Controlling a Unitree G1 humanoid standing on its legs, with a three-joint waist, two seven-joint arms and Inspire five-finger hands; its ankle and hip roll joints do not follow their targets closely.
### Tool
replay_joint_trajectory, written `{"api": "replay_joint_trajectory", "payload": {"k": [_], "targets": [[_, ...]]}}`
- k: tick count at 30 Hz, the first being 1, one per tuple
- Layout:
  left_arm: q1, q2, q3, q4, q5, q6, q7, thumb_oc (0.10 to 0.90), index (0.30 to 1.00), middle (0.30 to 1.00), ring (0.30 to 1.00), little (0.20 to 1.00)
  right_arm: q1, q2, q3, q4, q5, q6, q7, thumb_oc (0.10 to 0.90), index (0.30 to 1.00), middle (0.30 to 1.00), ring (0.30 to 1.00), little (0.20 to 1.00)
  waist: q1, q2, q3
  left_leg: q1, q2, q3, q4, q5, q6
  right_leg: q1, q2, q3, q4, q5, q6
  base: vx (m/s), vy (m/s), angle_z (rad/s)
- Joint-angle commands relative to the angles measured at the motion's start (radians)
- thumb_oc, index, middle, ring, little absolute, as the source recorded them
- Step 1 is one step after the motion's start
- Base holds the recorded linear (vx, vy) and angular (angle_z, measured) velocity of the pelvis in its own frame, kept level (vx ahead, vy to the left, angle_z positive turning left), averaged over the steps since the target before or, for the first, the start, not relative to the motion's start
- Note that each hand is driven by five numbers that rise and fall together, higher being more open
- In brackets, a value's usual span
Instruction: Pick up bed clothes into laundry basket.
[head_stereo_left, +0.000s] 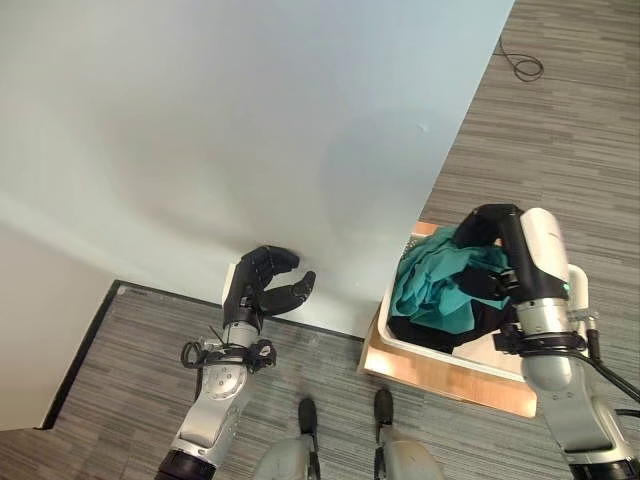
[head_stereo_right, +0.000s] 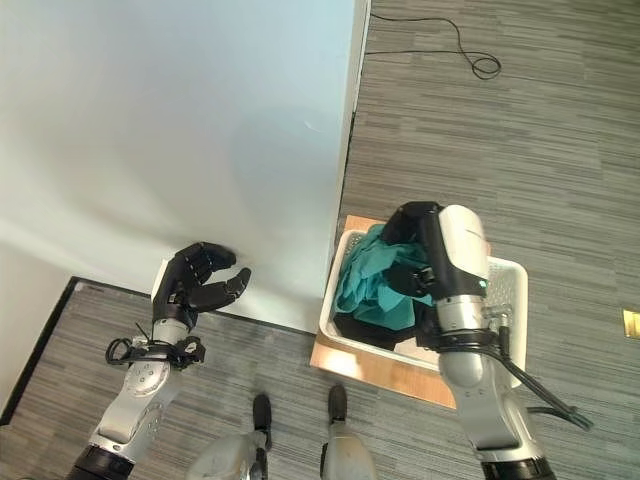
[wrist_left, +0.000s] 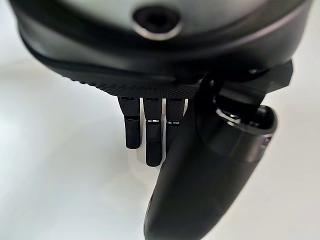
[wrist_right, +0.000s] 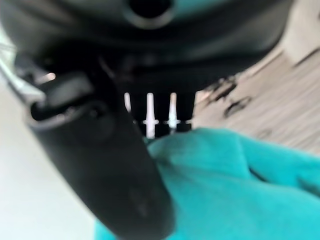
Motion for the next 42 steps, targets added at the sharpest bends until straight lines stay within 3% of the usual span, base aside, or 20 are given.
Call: {"api": "replay_joint_trajectory", "payload": {"k": [1, 6, 14, 16, 17, 22, 29, 34, 35, 38, 42], "targets": [[-0.159, 0.004, -0.031, -0.025, 0.054, -0.091, -0.021, 0.800, 0.900, 0.900, 0.900, 0.900, -0.072, -0.055, -0.086, -0.149, -0.004, -0.098, -0.083, 0.400, 0.300, 0.300, 0.300, 0.300, -0.052, -0.045, -0.040, -0.038, 0.056, 0.028, 0.021, -0.001, -0.026, 0.116, -0.061, -0.031, 0.108, -0.249, 0.059, -0.07, -0.023, -0.19], [-0.153, 0.015, -0.027, -0.020, 0.046, -0.093, -0.026, 0.800, 0.900, 0.900, 0.900, 0.900, -0.015, -0.047, -0.078, -0.068, 0.009, -0.078, -0.069, 0.400, 0.300, 0.300, 0.300, 0.300, -0.066, -0.056, -0.023, -0.054, 0.071, 0.052, 0.035, 0.002, -0.030, 0.087, -0.051, -0.004, 0.106, -0.235, 0.058, -0.05, -0.032, -0.16], [-0.187, 0.015, -0.076, 0.013, 0.044, -0.094, -0.037, 0.800, 0.900, 0.900, 0.900, 0.900, 0.025, -0.045, 0.005, 0.075, -0.037, -0.035, -0.044, 0.400, 0.300, 0.300, 0.300, 0.300, -0.048, -0.074, 0.026, -0.120, 0.091, 0.039, 0.042, 0.033, -0.040, 0.032, -0.034, -0.017, 0.109, -0.222, 0.048, -0.08, -0.070, -0.04], [-0.200, 0.014, -0.083, 0.026, 0.047, -0.093, -0.030, 0.800, 0.900, 0.900, 0.900, 0.900, 0.027, -0.042, 0.020, 0.137, -0.053, -0.007, -0.059, 0.739, 0.808, 0.808, 0.808, 0.808, -0.046, -0.072, 0.042, -0.138, 0.095, 0.032, 0.039, 0.046, -0.043, 0.017, -0.030, -0.026, 0.111, -0.219, 0.047, -0.11, -0.081, 0.01], [-0.200, 0.016, -0.086, 0.037, 0.048, -0.091, -0.032, 0.800, 0.900, 0.900, 0.900, 0.900, 0.026, -0.052, 0.027, 0.193, -0.085, 0.023, -0.067, 0.800, 0.900, 0.900, 0.900, 0.900, -0.041, -0.071, 0.050, -0.147, 0.097, 0.031, 0.034, 0.056, -0.046, 0.011, -0.027, -0.033, 0.108, -0.217, 0.047, -0.05, -0.043, 0.01], [-0.193, 0.019, -0.077, 0.050, 0.045, -0.092, -0.044, 0.800, 0.900, 0.900, 0.900, 0.900, 0.027, -0.074, 0.001, 0.225, -0.104, 0.038, -0.073, 0.800, 0.900, 0.900, 0.900, 0.900, -0.042, -0.062, 0.053, -0.142, 0.105, 0.035, 0.023, 0.067, -0.052, 0.020, -0.019, -0.033, 0.097, -0.218, 0.043, -0.04, -0.046, -0.01], [-0.151, 0.025, -0.035, 0.032, 0.025, -0.091, -0.065, 0.800, 0.900, 0.900, 0.900, 0.900, 0.059, -0.078, -0.068, 0.141, -0.087, 0.009, -0.073, 0.800, 0.900, 0.900, 0.900, 0.900, -0.045, -0.050, 0.027, -0.106, 0.116, 0.043, 0.023, 0.070, -0.060, 0.071, -0.006, -0.023, 0.071, -0.224, 0.035, -0.02, -0.044, -0.05], [-0.103, 0.029, -0.004, 0.009, 0.005, -0.090, -0.085, 0.800, 0.900, 0.900, 0.900, 0.900, 0.065, -0.078, -0.091, 0.088, -0.091, -0.008, -0.061, 0.800, 0.900, 0.900, 0.900, 0.900, -0.045, -0.052, -0.011, -0.095, 0.124, 0.032, 0.117, 0.044, -0.067, 0.131, 0.006, -0.014, 0.055, -0.231, 0.017, 0.01, -0.088, 0.02], [-0.084, 0.025, 0.008, 0.004, -0.007, -0.092, -0.085, 0.800, 0.900, 0.900, 0.900, 0.900, 0.046, -0.087, -0.099, 0.063, -0.092, -0.013, -0.067, 0.800, 0.900, 0.900, 0.900, 0.900, -0.037, -0.057, -0.027, -0.096, 0.107, 0.002, 0.173, 0.015, -0.063, 0.154, 0.005, -0.001, 0.051, -0.231, 0.009, -0.01, -0.070, -0.01], [-0.077, 0.024, 0.008, -0.001, -0.015, -0.091, -0.088, 0.800, 0.900, 0.900, 0.900, 0.900, 0.051, -0.088, -0.106, 0.054, -0.088, -0.013, -0.068, 0.800, 0.900, 0.900, 0.900, 0.900, -0.035, -0.060, -0.032, -0.104, 0.096, -0.010, 0.202, 0.001, -0.062, 0.163, 0.000, -0.003, 0.052, -0.233, 0.006, -0.03, -0.052, -0.03], [-0.076, 0.024, 0.024, -0.019, -0.017, -0.097, -0.088, 0.800, 0.900, 0.900, 0.900, 0.900, 0.075, -0.068, -0.153, 0.035, -0.078, -0.014, -0.079, 0.800, 0.900, 0.900, 0.900, 0.900, -0.070, -0.089, -0.059, -0.076, 0.077, 0.024, 0.403, -0.121, -0.048, 0.140, -0.054, -0.029, 0.072, -0.204, 0.005, -0.16, -0.013, 0.12]]}}
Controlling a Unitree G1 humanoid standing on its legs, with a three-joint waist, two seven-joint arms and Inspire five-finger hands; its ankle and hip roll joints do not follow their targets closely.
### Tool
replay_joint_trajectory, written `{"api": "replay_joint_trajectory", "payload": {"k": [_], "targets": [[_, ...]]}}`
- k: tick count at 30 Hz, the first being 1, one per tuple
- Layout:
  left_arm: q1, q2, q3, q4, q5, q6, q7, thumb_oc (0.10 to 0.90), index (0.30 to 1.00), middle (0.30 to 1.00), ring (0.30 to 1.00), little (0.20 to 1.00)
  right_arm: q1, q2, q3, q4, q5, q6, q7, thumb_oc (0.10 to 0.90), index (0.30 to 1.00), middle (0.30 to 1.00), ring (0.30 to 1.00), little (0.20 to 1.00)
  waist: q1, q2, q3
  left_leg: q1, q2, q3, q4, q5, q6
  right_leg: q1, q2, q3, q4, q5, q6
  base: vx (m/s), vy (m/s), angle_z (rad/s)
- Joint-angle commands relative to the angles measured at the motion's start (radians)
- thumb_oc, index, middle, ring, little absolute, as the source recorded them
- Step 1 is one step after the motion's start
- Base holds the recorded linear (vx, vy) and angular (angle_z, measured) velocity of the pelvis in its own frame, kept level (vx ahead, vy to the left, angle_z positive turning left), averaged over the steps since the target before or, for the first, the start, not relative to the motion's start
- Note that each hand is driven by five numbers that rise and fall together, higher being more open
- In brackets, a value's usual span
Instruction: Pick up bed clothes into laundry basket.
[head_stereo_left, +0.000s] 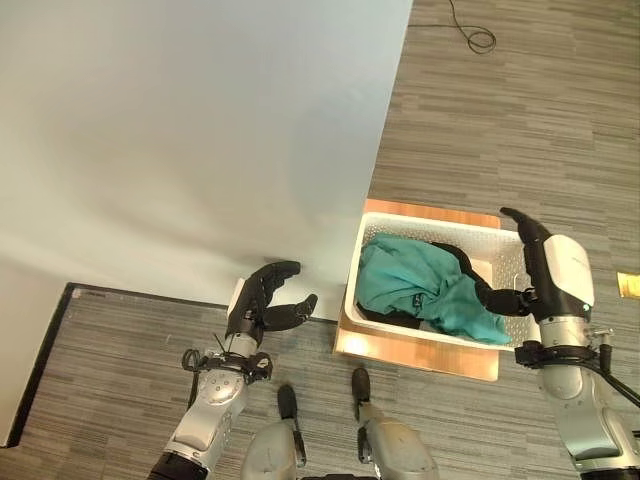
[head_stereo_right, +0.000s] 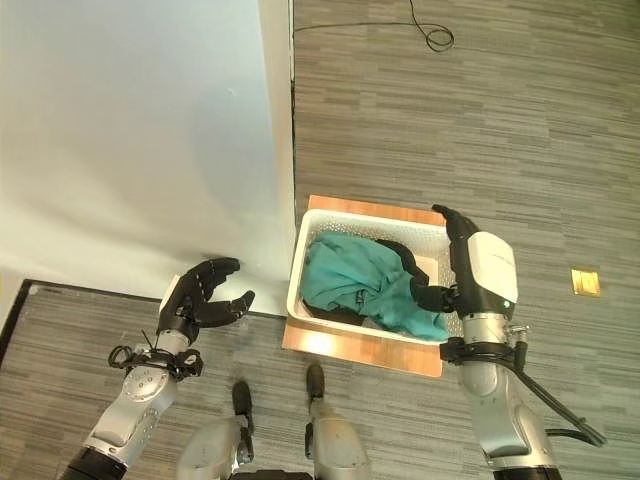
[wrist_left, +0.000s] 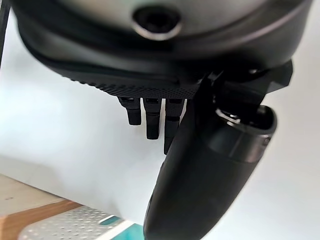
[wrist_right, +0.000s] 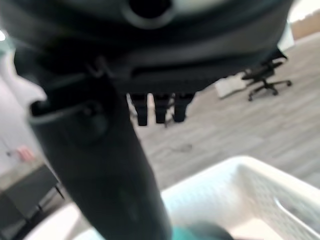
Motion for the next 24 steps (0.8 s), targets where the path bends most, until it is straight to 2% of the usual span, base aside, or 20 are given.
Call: {"api": "replay_joint_trajectory", "payload": {"k": [1, 4, 5, 7, 9, 11, 12, 13, 14, 18, 19, 22, 24], "targets": [[-0.079, 0.001, 0.062, -0.110, 0.007, -0.137, -0.005, 0.800, 0.900, 0.900, 0.900, 0.900, 0.028, -0.056, -0.093, -0.068, -0.001, -0.065, -0.073, 0.800, 0.900, 0.900, 0.900, 0.900, -0.048, -0.054, -0.186, -0.085, 0.020, -0.024, 0.296, -0.106, -0.013, 0.051, -0.090, -0.056, 0.073, -0.208, 0.052, -0.06, 0.061, 0.17], [-0.074, 0.004, 0.062, -0.115, 0.014, -0.136, -0.009, 0.800, 0.900, 0.900, 0.900, 0.900, 0.069, -0.037, -0.117, -0.044, 0.040, -0.073, -0.063, 0.800, 0.900, 0.900, 0.900, 0.900, -0.081, -0.045, -0.226, 0.011, 0.037, -0.036, 0.289, -0.146, -0.021, 0.032, -0.093, -0.092, 0.085, -0.203, 0.057, -0.05, 0.107, 0.24], [-0.075, 0.005, 0.062, -0.115, 0.021, -0.135, -0.010, 0.800, 0.900, 0.900, 0.900, 0.900, 0.087, -0.033, -0.136, -0.033, 0.054, -0.074, -0.063, 0.800, 0.900, 0.900, 0.900, 0.900, -0.099, -0.036, -0.243, 0.057, 0.051, -0.029, 0.244, -0.155, -0.024, 0.021, -0.089, -0.105, 0.091, -0.202, 0.062, -0.02, 0.157, 0.57], [-0.080, -0.003, 0.047, -0.106, 0.032, -0.132, -0.013, 0.800, 0.900, 0.900, 0.900, 0.900, 0.119, -0.015, -0.177, -0.030, 0.087, -0.083, -0.072, 0.800, 0.900, 0.900, 0.900, 0.900, -0.121, -0.020, -0.266, 0.113, 0.052, -0.008, 0.102, -0.187, -0.013, 0.009, -0.082, -0.114, 0.102, -0.201, 0.074, -0.02, 0.157, 0.41], [-0.087, -0.007, 0.039, -0.097, 0.035, -0.130, -0.013, 0.800, 0.900, 0.900, 0.900, 0.900, 0.129, -0.001, -0.193, -0.024, 0.119, -0.096, -0.079, 0.800, 0.900, 0.900, 0.900, 0.900, -0.127, -0.018, -0.271, 0.124, 0.054, 0.006, 0.059, -0.176, -0.015, 0.004, -0.082, -0.120, 0.107, -0.197, 0.078, -0.04, 0.141, 0.23], [-0.119, -0.008, 0.005, -0.067, 0.044, -0.133, -0.016, 0.800, 0.900, 0.900, 0.900, 0.900, 0.150, 0.085, -0.173, -0.022, 0.262, -0.151, -0.059, 0.800, 0.900, 0.900, 0.900, 0.900, -0.145, -0.027, -0.285, 0.148, 0.036, 0.024, -0.039, -0.149, -0.010, -0.009, -0.087, -0.123, 0.105, -0.169, 0.099, -0.02, 0.161, 0.22], [-0.119, -0.008, 0.004, -0.066, 0.044, -0.134, -0.016, 0.800, 0.900, 0.900, 0.900, 0.900, 0.150, 0.086, -0.173, -0.022, 0.263, -0.151, -0.059, 0.800, 0.900, 0.900, 0.900, 0.900, -0.144, -0.028, -0.285, 0.150, 0.035, 0.025, -0.042, -0.147, -0.010, -0.008, -0.088, -0.122, 0.105, -0.169, 0.099, -0.02, 0.150, -0.06], [-0.125, -0.003, -0.014, -0.067, 0.053, -0.137, -0.031, 0.800, 0.900, 0.900, 0.900, 0.900, 0.173, 0.134, -0.147, -0.025, 0.362, -0.189, -0.029, 0.800, 0.900, 0.900, 0.900, 0.900, -0.151, -0.036, -0.287, 0.166, 0.020, 0.044, -0.097, -0.138, 0.000, -0.019, -0.090, -0.112, 0.102, -0.146, 0.115, -0.05, 0.133, -0.08], [-0.131, -0.002, -0.035, -0.059, 0.057, -0.140, -0.040, 0.800, 0.900, 0.900, 0.900, 0.900, 0.194, 0.155, -0.133, -0.015, 0.397, -0.201, -0.018, 0.800, 0.900, 0.900, 0.900, 0.900, -0.155, -0.042, -0.284, 0.168, 0.013, 0.053, -0.126, -0.125, 0.002, -0.027, -0.091, -0.102, 0.097, -0.133, 0.123, -0.09, 0.170, -0.16], [-0.177, -0.002, -0.072, -0.025, 0.065, -0.144, -0.034, 0.800, 0.900, 0.900, 0.900, 0.900, 0.221, 0.176, -0.115, 0.007, 0.407, -0.208, -0.022, 0.800, 0.900, 0.900, 0.900, 0.900, -0.178, -0.051, -0.269, 0.129, -0.004, 0.051, -0.138, -0.113, 0.012, -0.075, -0.093, -0.072, 0.115, -0.115, 0.148, -0.16, 0.097, -0.13], [-0.207, 0.009, -0.075, -0.021, 0.074, -0.152, -0.021, 0.800, 0.900, 0.900, 0.900, 0.900, 0.220, 0.182, -0.101, -0.002, 0.414, -0.217, -0.013, 0.800, 0.900, 0.900, 0.900, 0.900, -0.191, -0.046, -0.252, 0.105, -0.006, 0.062, -0.138, -0.103, 0.023, -0.113, -0.085, -0.029, 0.185, -0.127, 0.178, -0.16, 0.065, 0.01], [-0.221, 0.026, -0.074, -0.035, 0.077, -0.156, -0.024, 0.800, 0.900, 0.900, 0.900, 0.900, 0.210, 0.172, -0.086, -0.019, 0.420, -0.227, 0.000, 0.800, 0.900, 0.900, 0.900, 0.900, -0.184, -0.035, -0.239, 0.085, -0.007, 0.079, -0.137, -0.088, 0.035, -0.105, -0.085, 0.010, 0.263, -0.157, 0.181, -0.25, 0.107, -0.20], [-0.220, 0.037, -0.071, -0.058, 0.078, -0.161, -0.032, 0.800, 0.900, 0.900, 0.900, 0.900, 0.211, 0.164, -0.070, -0.035, 0.420, -0.238, 0.024, 0.800, 0.900, 0.900, 0.900, 0.900, -0.161, -0.026, -0.244, 0.066, -0.011, 0.091, -0.134, -0.074, 0.047, -0.072, -0.095, 0.024, 0.349, -0.167, 0.177, -0.19, 0.076, -0.40]]}}
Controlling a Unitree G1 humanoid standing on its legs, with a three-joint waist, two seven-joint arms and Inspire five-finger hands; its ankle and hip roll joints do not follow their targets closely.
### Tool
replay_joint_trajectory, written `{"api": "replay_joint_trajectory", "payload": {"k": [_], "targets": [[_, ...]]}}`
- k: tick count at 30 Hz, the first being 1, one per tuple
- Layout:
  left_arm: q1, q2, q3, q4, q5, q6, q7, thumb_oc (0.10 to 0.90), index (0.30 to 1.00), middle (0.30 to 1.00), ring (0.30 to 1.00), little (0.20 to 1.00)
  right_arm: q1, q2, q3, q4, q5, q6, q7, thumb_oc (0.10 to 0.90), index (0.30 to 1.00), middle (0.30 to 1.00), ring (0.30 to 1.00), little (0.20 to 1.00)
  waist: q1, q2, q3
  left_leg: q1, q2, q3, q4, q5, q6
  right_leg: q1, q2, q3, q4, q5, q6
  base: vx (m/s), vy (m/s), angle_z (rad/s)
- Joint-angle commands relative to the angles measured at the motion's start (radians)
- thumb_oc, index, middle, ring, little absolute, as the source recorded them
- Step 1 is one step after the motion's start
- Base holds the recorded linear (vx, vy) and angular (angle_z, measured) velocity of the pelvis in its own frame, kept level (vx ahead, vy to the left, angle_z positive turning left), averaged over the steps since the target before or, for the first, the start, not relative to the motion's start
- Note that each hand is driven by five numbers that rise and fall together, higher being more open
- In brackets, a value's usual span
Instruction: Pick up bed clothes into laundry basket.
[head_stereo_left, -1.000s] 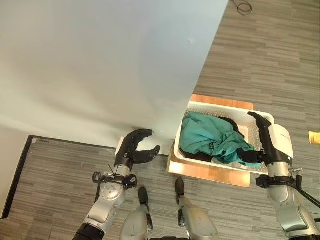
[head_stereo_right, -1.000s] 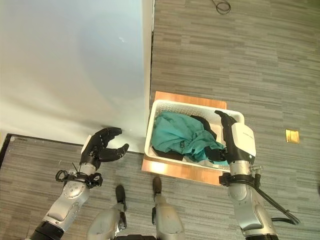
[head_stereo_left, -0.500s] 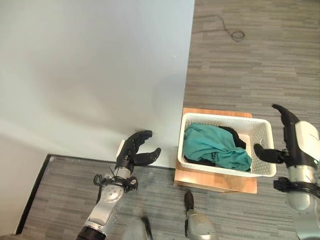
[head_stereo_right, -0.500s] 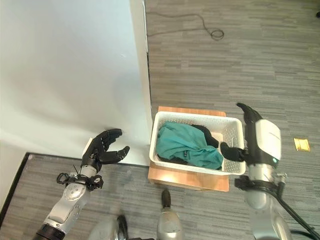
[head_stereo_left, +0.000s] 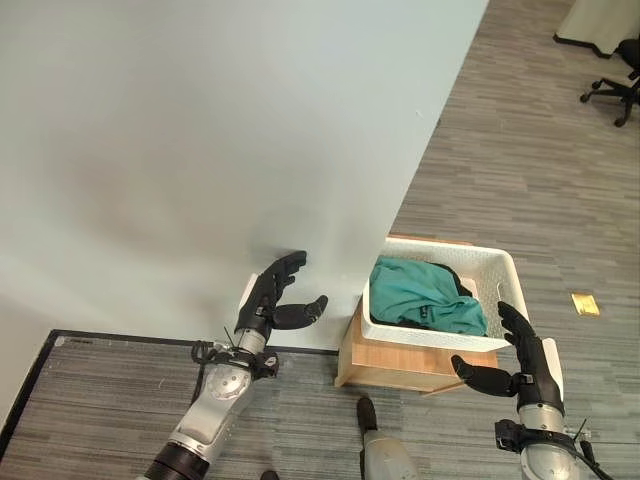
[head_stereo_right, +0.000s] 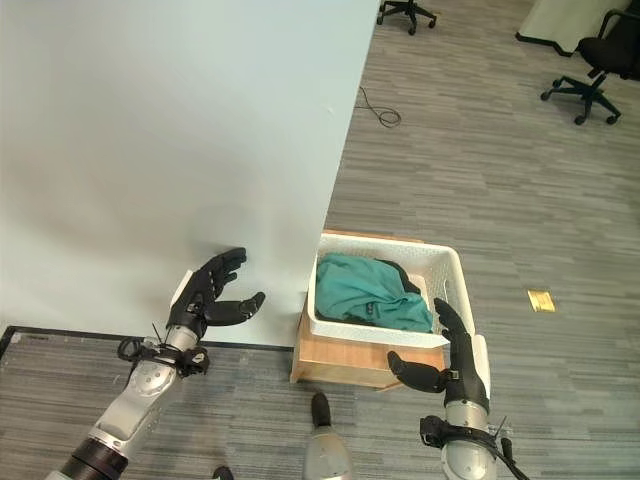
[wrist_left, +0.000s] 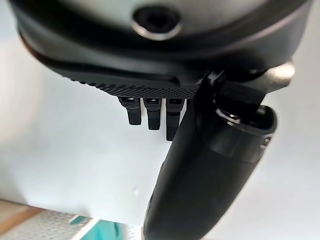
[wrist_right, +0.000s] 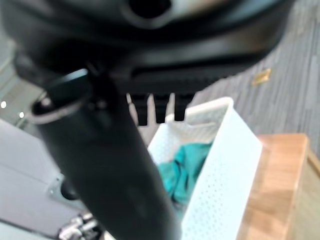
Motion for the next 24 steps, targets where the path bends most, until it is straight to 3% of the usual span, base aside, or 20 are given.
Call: {"api": "replay_joint_trajectory", "payload": {"k": [1, 6, 13, 24], "targets": [[-0.163, -0.036, -0.009, -0.090, 0.059, -0.145, -0.026, 0.800, 0.900, 0.900, 0.900, 0.900, -0.069, -0.102, -0.079, -0.136, 0.020, -0.118, -0.003, 0.800, 0.900, 0.900, 0.900, 0.900, 0.010, 0.042, -0.005, -0.033, 0.033, -0.010, -0.050, 0.036, 0.043, 0.102, 0.058, -0.018, 0.327, -0.321, -0.011, -0.15, 0.035, -0.32], [-0.188, -0.037, -0.009, -0.098, 0.085, -0.148, -0.019, 0.800, 0.900, 0.900, 0.900, 0.900, -0.090, -0.098, -0.055, -0.159, -0.016, -0.107, 0.005, 0.800, 0.900, 0.900, 0.900, 0.900, 0.055, 0.010, -0.049, -0.043, 0.016, 0.032, -0.039, 0.038, 0.043, 0.204, 0.035, -0.061, 0.171, -0.347, -0.008, -0.05, -0.015, 0.01], [-0.178, -0.047, -0.006, -0.083, 0.059, -0.143, -0.027, 0.800, 0.900, 0.900, 0.900, 0.900, -0.117, -0.128, -0.053, -0.131, -0.029, -0.091, -0.001, 0.800, 0.900, 0.900, 0.900, 0.900, 0.059, 0.020, -0.078, -0.020, 0.040, 0.047, -0.043, 0.042, 0.036, 0.241, 0.030, -0.070, 0.077, -0.339, -0.021, 0.01, -0.027, -0.19], [-0.140, -0.051, 0.001, -0.079, 0.036, -0.136, -0.049, 0.800, 0.900, 0.900, 0.900, 0.900, -0.092, -0.136, -0.044, -0.157, -0.069, -0.079, 0.005, 0.800, 0.900, 0.900, 0.900, 0.900, 0.055, 0.032, -0.097, 0.002, 0.046, 0.029, -0.048, 0.049, 0.028, 0.262, 0.034, -0.097, 0.051, -0.343, -0.030, 0.00, -0.005, 0.01]]}}
